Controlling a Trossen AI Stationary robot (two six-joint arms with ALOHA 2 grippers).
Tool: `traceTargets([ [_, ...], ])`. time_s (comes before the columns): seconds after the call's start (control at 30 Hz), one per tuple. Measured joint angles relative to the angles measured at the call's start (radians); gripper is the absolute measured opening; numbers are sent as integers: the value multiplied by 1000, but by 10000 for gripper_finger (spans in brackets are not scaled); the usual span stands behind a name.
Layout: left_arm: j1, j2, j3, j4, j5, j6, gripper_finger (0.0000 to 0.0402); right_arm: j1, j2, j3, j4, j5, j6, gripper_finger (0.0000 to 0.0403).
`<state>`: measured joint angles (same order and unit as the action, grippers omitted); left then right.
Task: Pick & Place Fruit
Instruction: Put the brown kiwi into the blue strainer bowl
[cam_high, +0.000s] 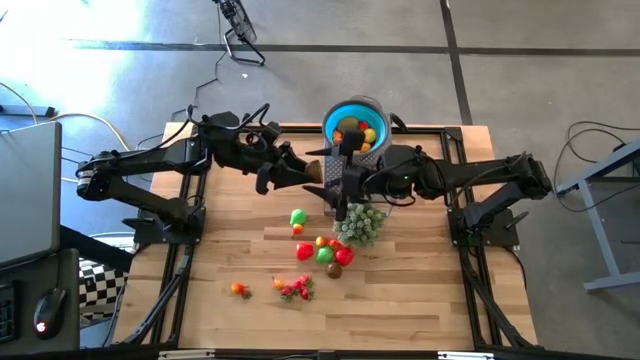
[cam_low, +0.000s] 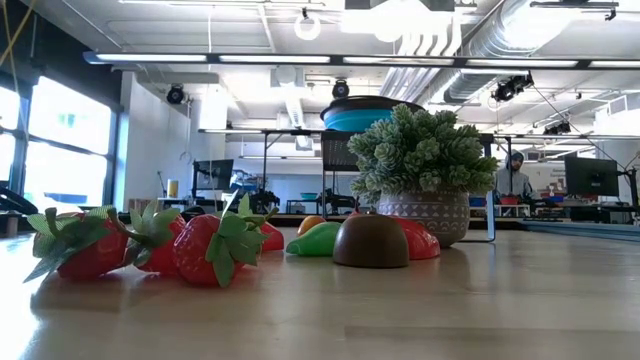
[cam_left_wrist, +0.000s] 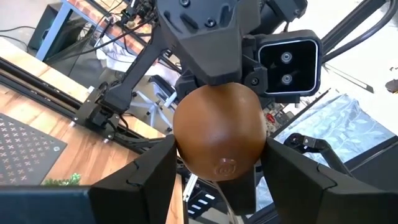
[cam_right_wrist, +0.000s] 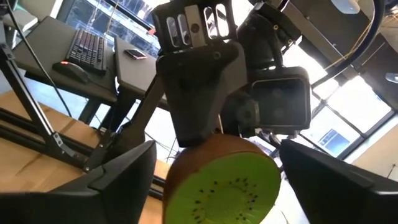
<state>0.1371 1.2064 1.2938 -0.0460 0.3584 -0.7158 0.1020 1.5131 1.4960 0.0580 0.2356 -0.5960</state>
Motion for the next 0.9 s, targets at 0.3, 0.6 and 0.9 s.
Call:
traceTargets([
  [0.3,0,0,0,0,0,4,210,0,0,0,0,0,0,267],
  [0.6,0,0,0,0,0,4,210,0,0,0,0,0,-1,226],
  [0.9,0,0,0,-1,-2,34,210,0,0,0,0,0,0,237],
])
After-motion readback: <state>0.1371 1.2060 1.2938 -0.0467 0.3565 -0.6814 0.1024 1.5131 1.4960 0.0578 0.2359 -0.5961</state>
